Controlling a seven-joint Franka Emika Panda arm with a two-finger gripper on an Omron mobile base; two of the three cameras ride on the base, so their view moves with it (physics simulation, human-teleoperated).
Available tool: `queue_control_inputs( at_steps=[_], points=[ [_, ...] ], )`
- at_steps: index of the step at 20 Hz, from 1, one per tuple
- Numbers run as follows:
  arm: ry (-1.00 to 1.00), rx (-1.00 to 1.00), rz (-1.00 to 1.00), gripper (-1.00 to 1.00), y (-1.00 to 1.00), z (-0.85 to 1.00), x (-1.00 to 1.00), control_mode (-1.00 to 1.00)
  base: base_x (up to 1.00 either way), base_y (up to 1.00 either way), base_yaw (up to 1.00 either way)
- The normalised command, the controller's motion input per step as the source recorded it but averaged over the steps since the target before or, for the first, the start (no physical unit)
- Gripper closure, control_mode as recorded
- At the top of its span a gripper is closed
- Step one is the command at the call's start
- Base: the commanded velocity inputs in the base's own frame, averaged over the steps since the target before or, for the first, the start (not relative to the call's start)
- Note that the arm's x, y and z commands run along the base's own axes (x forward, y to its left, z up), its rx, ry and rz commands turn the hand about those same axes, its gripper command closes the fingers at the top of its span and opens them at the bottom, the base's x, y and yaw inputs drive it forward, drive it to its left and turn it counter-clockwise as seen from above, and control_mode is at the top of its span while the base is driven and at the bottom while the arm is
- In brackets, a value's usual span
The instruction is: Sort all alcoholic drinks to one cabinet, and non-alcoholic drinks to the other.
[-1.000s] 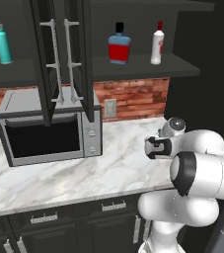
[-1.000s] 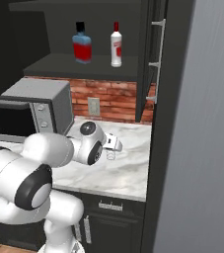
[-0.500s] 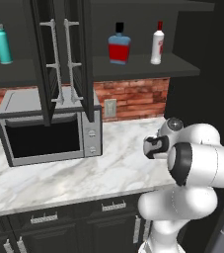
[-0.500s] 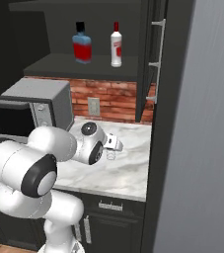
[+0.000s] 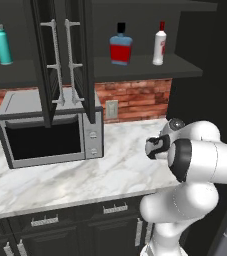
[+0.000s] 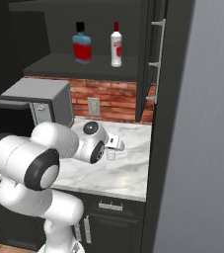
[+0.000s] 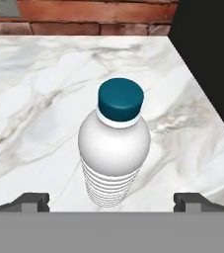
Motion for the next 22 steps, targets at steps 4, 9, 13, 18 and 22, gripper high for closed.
queue_control_inputs(
  at_steps=[4, 9, 13, 18, 22],
  points=[
    [0.0, 0.0, -0.01, -1.0, -0.01, -0.12, 0.09, -1.0, 0.0, 0.0, 0.0],
    [0.0, 0.0, 0.0, -1.0, 0.0, -0.11, 0.11, -1.0, 0.0, 0.0, 0.0],
    [0.0, 0.0, 0.0, -1.0, 0.0, -0.03, 0.09, -1.0, 0.0, 0.0, 0.0],
    [0.0, 0.0, 0.0, -1.0, 0.0, -0.02, 0.09, -1.0, 0.0, 0.0, 0.0],
    [0.0, 0.0, 0.0, -1.0, 0.0, -0.01, 0.07, -1.0, 0.0, 0.0, 0.0]
  ],
)
